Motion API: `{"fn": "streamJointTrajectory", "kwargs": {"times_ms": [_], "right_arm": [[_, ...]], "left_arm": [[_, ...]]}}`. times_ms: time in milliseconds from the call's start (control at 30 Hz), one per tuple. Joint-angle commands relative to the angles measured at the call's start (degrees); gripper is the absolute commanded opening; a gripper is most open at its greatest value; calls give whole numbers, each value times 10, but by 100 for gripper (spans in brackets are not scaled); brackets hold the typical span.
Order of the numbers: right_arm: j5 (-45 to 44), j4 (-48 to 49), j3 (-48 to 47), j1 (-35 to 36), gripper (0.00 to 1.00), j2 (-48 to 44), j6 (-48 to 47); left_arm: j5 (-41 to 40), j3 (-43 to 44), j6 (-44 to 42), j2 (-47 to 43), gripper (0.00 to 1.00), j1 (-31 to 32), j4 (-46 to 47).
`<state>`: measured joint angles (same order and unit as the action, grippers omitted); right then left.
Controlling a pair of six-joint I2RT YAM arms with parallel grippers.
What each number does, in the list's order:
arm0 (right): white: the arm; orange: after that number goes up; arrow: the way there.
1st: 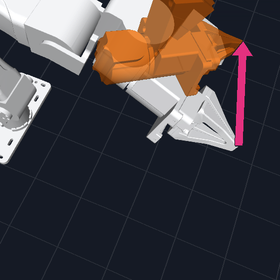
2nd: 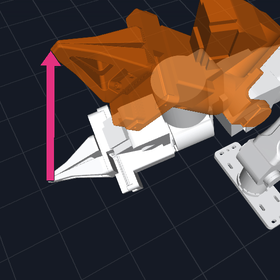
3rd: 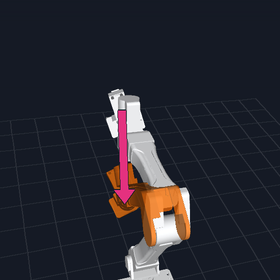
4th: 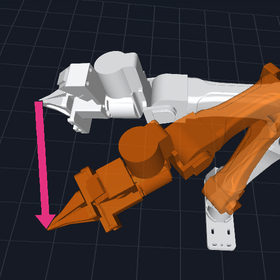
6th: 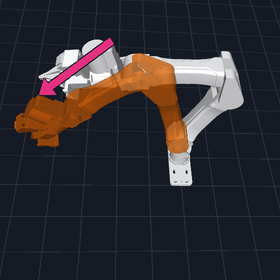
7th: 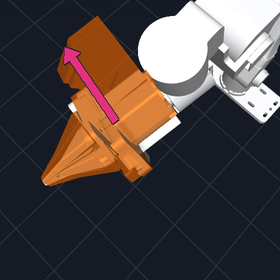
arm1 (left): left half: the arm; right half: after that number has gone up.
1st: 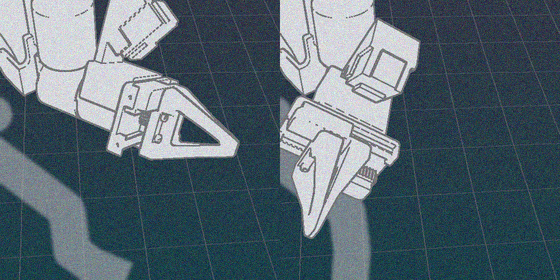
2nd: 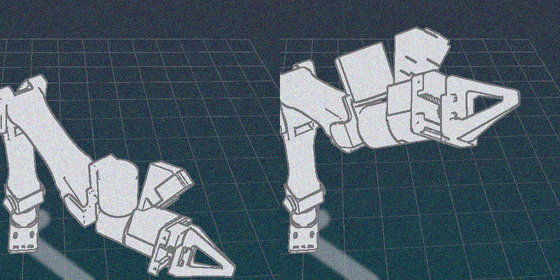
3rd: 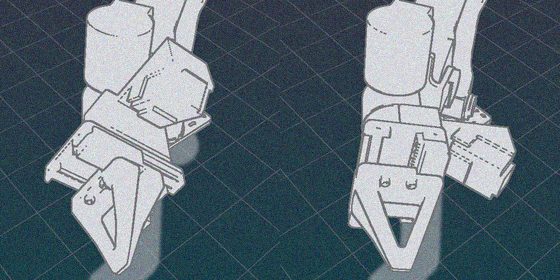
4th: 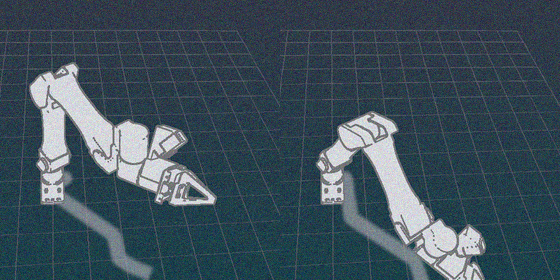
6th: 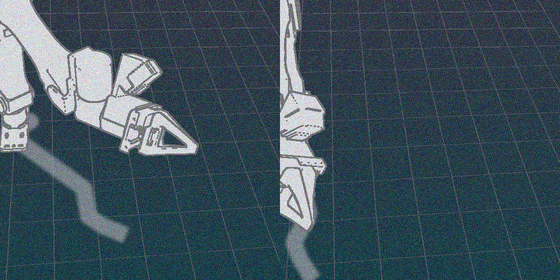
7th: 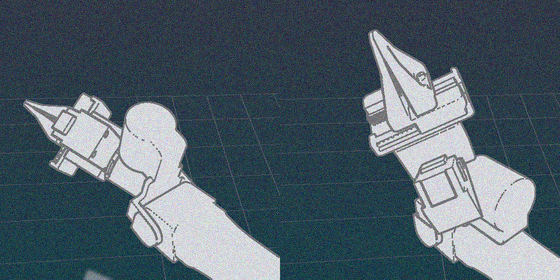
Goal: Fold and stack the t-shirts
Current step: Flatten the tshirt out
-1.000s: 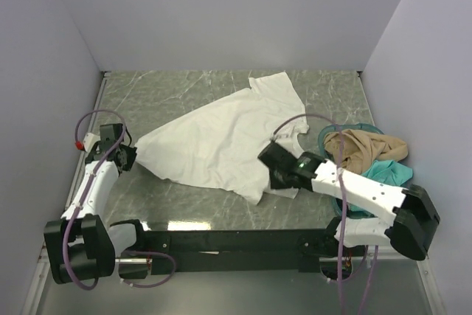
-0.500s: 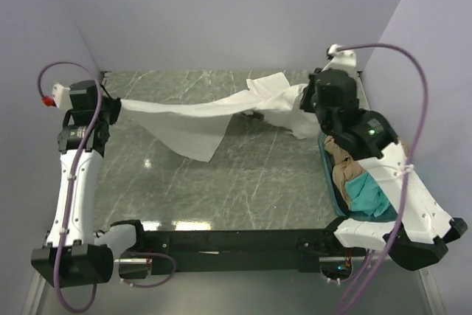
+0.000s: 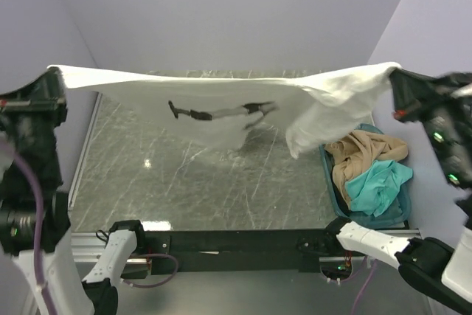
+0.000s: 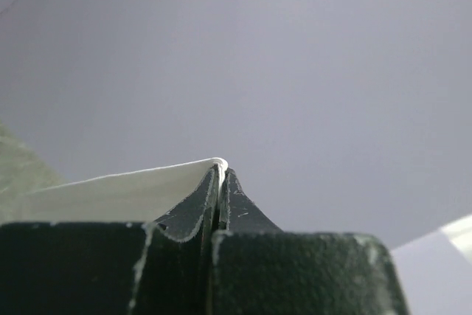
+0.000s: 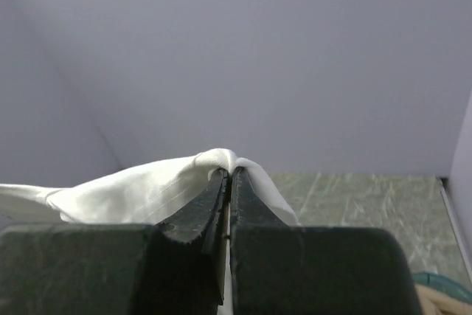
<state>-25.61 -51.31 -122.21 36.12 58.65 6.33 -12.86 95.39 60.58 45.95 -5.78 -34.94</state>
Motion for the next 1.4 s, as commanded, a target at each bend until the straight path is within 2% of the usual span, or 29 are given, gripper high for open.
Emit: {"fn": "streamJointTrajectory", "kwargs": {"times_ms": [0,67,200,300,400,533,667,733,800,867,900,933,1000,1033,1167,1200,1267,1367], "right_arm": [[76,-24,-48,-2,0,-28,-53],[143,-25,-52,-3,0,-41,-56],[215,-5,-42,-2,0,-75,-59],[196,24,-10,-3,0,-86,-75],[151,66,49,-2,0,-84,-90],[16,102,109,-3,0,-42,-104],[-66,169,188,-6,0,24,-121],[-66,196,230,-28,0,76,-113],[-26,227,269,-54,0,135,-88],[25,247,289,-95,0,181,-68],[41,254,292,-104,0,236,-41],[57,253,289,-112,0,267,-31],[97,255,267,-128,0,359,-17],[106,256,255,-130,0,391,-16],[101,219,142,-141,0,552,-10],[97,195,81,-145,0,611,-6],[80,173,-1,-149,0,680,-1],[78,162,-42,-156,0,719,-5]], "left_arm": [[1,43,-35,-28,1,0,23],[1,78,-41,-30,1,0,21],[16,138,-61,-6,1,-1,1],[28,149,-67,17,1,-1,-5],[28,116,-68,30,1,0,2],[17,7,-65,48,1,-1,25],[0,-115,-57,81,1,0,61],[5,-185,-56,114,1,-1,98],[10,-250,-45,160,1,0,142],[15,-287,-49,199,1,-1,184],[23,-302,-55,222,1,-1,227],[28,-316,-59,280,1,0,239],[23,-288,-74,350,1,0,234],[25,-267,-78,426,1,-1,223],[61,-145,-114,607,1,-2,191],[70,-102,-116,661,1,-1,189],[73,-59,-121,707,1,-2,174],[74,4,-123,768,1,-1,157]]}}
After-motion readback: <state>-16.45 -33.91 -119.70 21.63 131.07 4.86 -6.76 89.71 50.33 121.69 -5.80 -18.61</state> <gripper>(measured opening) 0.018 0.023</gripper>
